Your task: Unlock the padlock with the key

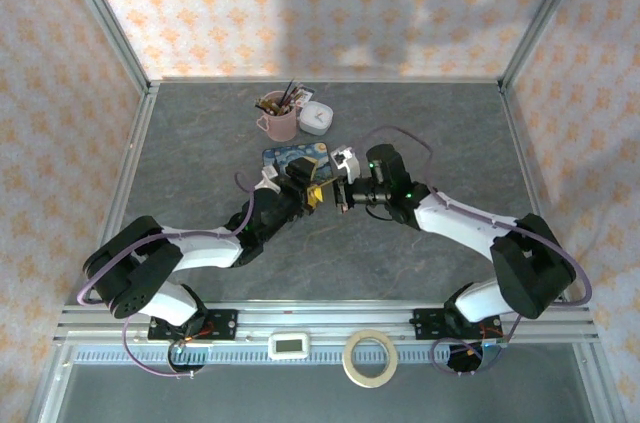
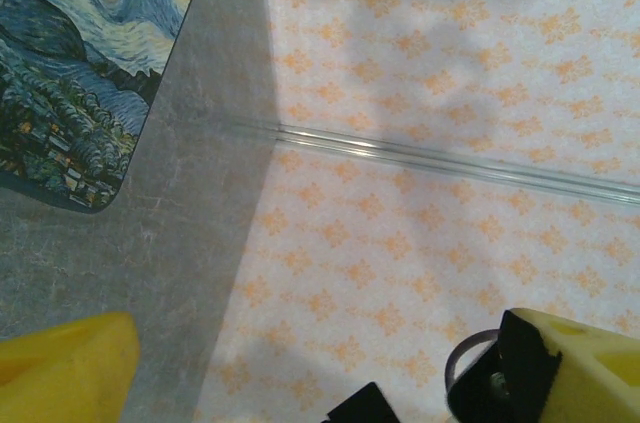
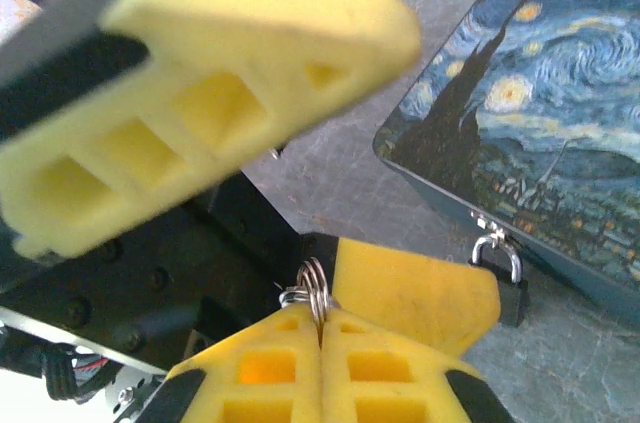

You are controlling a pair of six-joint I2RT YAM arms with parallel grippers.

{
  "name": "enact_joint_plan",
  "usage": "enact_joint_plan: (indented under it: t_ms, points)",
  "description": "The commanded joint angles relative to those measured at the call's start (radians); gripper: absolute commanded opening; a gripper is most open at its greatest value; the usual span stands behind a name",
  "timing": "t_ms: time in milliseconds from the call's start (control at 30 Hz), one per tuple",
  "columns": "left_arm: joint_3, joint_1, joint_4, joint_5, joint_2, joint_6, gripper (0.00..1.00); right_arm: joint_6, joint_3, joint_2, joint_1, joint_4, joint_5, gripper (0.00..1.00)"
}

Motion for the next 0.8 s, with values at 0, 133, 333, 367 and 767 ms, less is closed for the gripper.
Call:
enact_joint_plan:
  t_ms: [0,133,333,367,767]
  points:
    - [-0.008,-0.006,0.057,-0.019,-0.028,-0.009,0.87,-0.012,-0.010,-0.015,0.004,-0.005,0.000,0.00]
    - [-0.019,-0.006,0.043,-0.036,-0.045,0.004,0.81,-0.027,-0.016,-0.032,0.004,-0.033,0.011,0.00]
    - [-0.022,-0.006,0.045,-0.038,-0.044,0.012,0.73,-0.028,-0.022,-0.045,0.004,-0.042,0.019,0.00]
    - [-0.022,-0.006,0.047,-0.037,-0.042,0.012,0.72,-0.028,-0.023,-0.049,0.004,-0.044,0.021,0.00]
    - [-0.026,-0.006,0.071,-0.029,-0.030,0.019,0.59,-0.037,-0.032,-0.084,0.004,-0.076,0.053,0.00]
